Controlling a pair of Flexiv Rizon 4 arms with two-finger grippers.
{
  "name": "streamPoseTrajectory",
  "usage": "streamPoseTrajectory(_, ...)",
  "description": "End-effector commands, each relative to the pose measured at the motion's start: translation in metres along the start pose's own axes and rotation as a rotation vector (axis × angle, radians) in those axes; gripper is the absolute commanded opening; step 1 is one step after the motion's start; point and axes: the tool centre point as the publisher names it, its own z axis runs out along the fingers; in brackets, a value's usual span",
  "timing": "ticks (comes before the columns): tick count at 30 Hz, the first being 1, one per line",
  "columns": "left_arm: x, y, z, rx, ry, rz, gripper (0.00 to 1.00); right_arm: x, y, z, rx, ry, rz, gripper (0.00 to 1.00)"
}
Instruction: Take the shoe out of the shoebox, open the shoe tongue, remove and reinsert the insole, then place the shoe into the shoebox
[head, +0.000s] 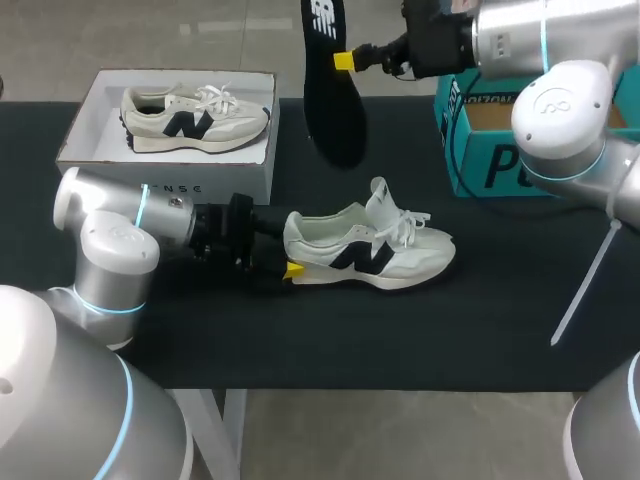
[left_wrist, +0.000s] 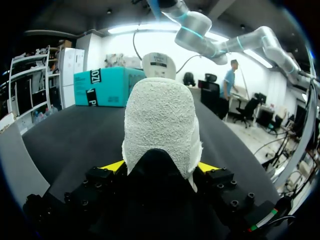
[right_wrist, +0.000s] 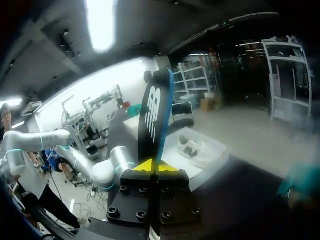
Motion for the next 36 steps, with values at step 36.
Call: streamPoseTrajectory(36, 0.000, 0.002, 0.001, 0.001, -0.001, 0.000, 0.00, 0.094, -0.008, -0.092, 0.126, 0.116, 0.076, 0.00)
